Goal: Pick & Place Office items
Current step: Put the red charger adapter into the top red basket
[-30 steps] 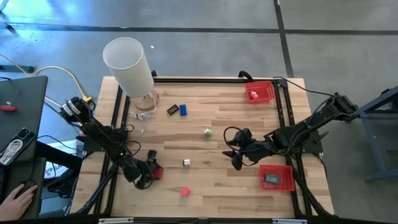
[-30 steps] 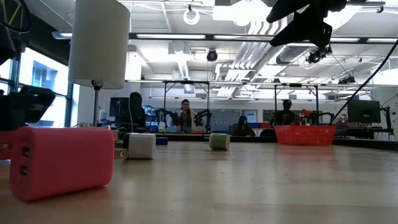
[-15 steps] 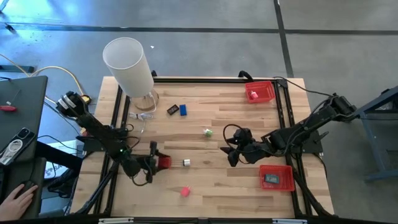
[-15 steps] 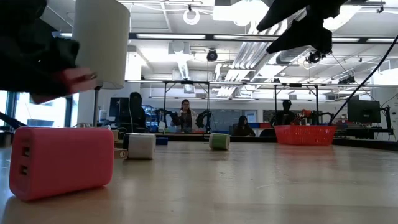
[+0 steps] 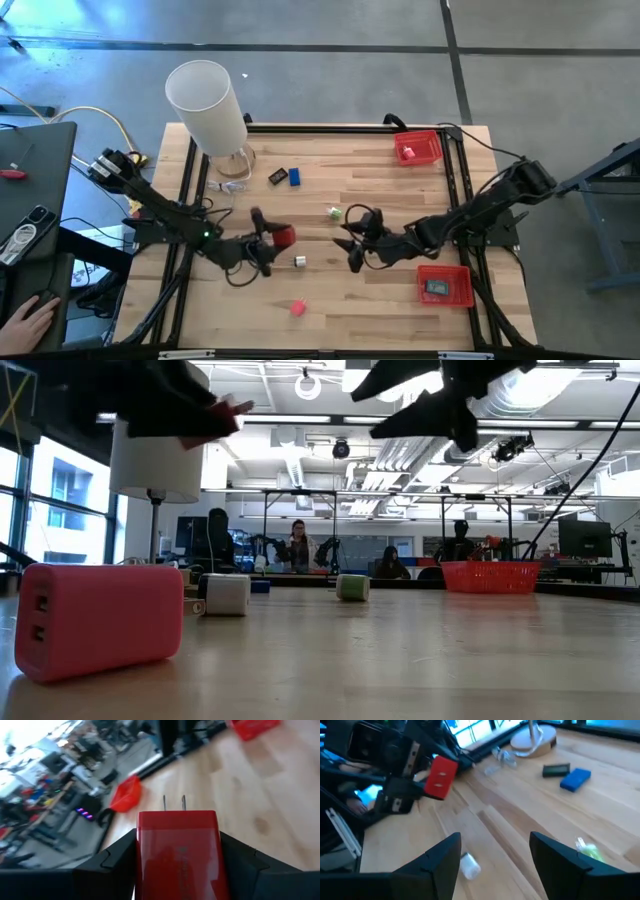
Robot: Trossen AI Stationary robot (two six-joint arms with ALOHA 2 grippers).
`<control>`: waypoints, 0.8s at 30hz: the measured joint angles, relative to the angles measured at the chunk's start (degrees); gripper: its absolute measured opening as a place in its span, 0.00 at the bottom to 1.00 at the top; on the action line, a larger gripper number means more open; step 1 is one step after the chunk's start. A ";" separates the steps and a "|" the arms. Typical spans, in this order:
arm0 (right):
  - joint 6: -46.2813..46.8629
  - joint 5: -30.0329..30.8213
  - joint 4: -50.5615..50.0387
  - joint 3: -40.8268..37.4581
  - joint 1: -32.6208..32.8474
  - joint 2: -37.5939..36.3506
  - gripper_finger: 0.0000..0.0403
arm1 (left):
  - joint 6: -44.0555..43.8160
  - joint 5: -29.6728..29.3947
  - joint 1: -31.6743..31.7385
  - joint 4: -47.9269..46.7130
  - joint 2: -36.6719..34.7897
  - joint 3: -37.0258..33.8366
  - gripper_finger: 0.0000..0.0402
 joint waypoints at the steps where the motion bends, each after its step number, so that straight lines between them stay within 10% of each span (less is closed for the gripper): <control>1: -0.39 0.00 1.18 0.00 -0.23 0.29 0.56 | 0.64 -0.65 0.68 0.11 0.32 0.72 0.51; 24: -16.14 -4.91 13.48 0.00 -2.74 2.16 0.56 | 13.97 -6.46 6.21 3.01 15.97 12.73 0.52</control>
